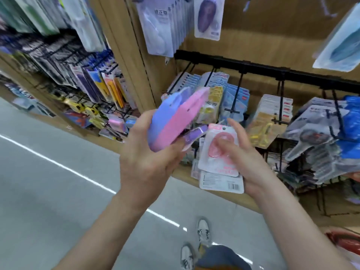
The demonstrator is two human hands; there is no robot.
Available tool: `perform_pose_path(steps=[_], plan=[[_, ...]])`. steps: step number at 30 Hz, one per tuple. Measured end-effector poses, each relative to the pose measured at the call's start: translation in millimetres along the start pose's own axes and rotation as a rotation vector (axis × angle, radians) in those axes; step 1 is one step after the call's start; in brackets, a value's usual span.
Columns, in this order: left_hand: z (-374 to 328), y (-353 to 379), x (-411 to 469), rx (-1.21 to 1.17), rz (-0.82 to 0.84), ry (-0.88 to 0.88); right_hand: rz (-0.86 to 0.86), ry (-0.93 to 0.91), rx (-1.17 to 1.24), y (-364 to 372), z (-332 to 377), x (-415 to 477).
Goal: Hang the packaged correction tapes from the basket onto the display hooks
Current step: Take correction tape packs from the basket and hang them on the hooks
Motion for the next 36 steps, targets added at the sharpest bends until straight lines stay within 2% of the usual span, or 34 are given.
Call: perform_pose_path(steps=[1, 3, 6, 8, 10, 12, 14, 15, 16, 20, 22, 23, 27, 30, 32, 36], plan=[[-1.8, 2.6, 1.1, -0.002, 0.036, 0.006, 0.032, 0.014, 0.023, 8.3, 0.8, 3.9], [-6.6, 9.8, 2.7, 0.098, 0.002, 0.077, 0.041, 0.041, 0.087, 20.8, 5.3, 10.7], [-10.8, 16.3, 7.8, 0.057, -0.064, 0.079, 0.029, 0.100, 0.117, 25.6, 17.1, 17.5], [-16.4, 18.3, 17.8, 0.077, -0.049, 0.155, 0.024, 0.128, 0.119, 24.8, 22.2, 22.5], [-14.7, 20.3, 27.6, 0.075, 0.030, 0.216, 0.070, 0.094, 0.048, 26.5, 24.6, 27.6], [-7.4, 22.2, 35.3, 0.098, 0.178, 0.266, 0.107, 0.028, 0.005, 27.8, 27.2, 33.0], [-0.9, 19.5, 38.0, 0.114, 0.197, 0.415, 0.129, -0.015, 0.002, 26.2, 29.5, 37.8], [2.4, 16.9, 38.2, 0.083, 0.186, 0.396, 0.138, -0.029, 0.008, 25.0, 30.5, 38.4], [5.7, 14.3, 38.4, 0.035, 0.171, 0.294, 0.144, -0.039, 0.013, 24.2, 31.9, 38.0], [11.9, 9.1, 42.8, -0.145, 0.013, -0.309, 0.149, -0.135, -0.031, 23.1, 37.2, 38.5], [18.9, 12.6, 41.4, -0.227, 0.086, -0.621, 0.147, -0.229, -0.070, 28.1, 42.2, 37.1], [23.6, 13.9, 39.3, -0.260, 0.144, -0.712, 0.137, -0.287, -0.087, 31.3, 44.6, 36.3], [18.5, 11.0, 45.3, -0.471, 0.376, -0.881, 0.057, -0.544, -0.140, 44.1, 52.8, 31.2], [14.0, 7.3, 55.4, -0.607, 0.484, -0.920, 0.044, -0.607, -0.105, 50.0, 56.5, 27.6], [17.2, 6.2, 59.2, -0.645, 0.470, -0.941, 0.082, -0.627, -0.124, 53.7, 59.4, 25.5], [23.7, 7.9, 63.3, -0.679, 0.298, -0.972, 0.124, -0.663, -0.231, 58.3, 62.2, 23.5]])
Point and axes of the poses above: each hand's wrist, its own x-axis towards the middle knuckle, its own y-axis out of the palm, z = x × y, the point moved 1 cm from there along x, towards the middle knuckle, and after that the axes turned 12 degrees about -z, right-handed, at the moved point
